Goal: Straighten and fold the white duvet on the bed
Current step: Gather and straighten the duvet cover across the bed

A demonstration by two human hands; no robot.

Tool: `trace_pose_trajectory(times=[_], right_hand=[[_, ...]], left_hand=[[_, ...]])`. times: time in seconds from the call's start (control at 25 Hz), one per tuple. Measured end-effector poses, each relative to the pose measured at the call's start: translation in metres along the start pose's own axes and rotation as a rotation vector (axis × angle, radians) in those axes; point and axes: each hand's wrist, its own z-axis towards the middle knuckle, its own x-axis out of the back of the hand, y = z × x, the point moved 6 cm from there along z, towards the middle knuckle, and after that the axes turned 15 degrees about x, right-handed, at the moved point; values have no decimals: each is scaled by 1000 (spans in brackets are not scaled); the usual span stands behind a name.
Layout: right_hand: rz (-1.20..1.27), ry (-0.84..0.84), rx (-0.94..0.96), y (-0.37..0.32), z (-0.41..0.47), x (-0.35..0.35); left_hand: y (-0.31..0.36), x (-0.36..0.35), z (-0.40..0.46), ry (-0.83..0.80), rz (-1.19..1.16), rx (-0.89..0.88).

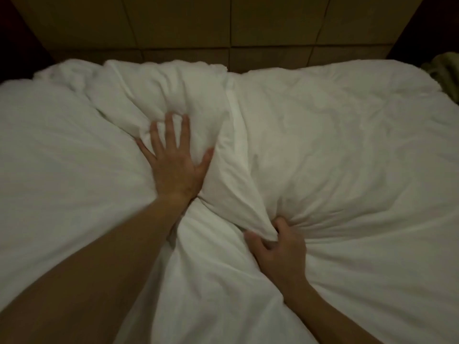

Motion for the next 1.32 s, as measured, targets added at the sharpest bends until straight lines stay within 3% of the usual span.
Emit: trace_pose_trajectory(times=[0.12, 0.16, 0.28, 0.36, 0.56, 0.64, 0.72, 0.8, 0.92, 1.0, 1.2, 1.32], right_hand=[[98, 159, 170, -59, 55, 17], [132, 138, 206, -79, 91, 9], [119, -206, -16, -110, 204, -60], [76, -288, -179, -108, 238, -106], [-36, -59, -325, -70, 231, -139], [59, -79, -354, -55, 225, -144], [133, -130, -329, -49, 210, -142], [144, -140, -291, -64, 201, -123], [-45, -14, -39, -103, 232, -67], [-121, 57, 5, -92, 258, -49], [-135, 79, -234, 26, 244, -113], [-131, 103, -238, 38, 261, -133]], left_hand=[[-5, -23, 3, -9, 86, -25], [-7, -30, 7, -24, 92, -26], [-5, -31, 7, 37, 12, -45], [-8, -32, 9, 56, -39, -36], [-15, -43, 13, 68, -67, -73], [-17, -46, 13, 32, -41, -90], [-18, -52, 5, -134, -10, -121], [-13, -33, -1, -193, -37, -126], [8, 20, 11, -129, -225, -83], [25, 24, 27, -16, -206, -84], [37, -78, 39, 23, -9, -228], [38, -92, 60, 55, 6, -208]])
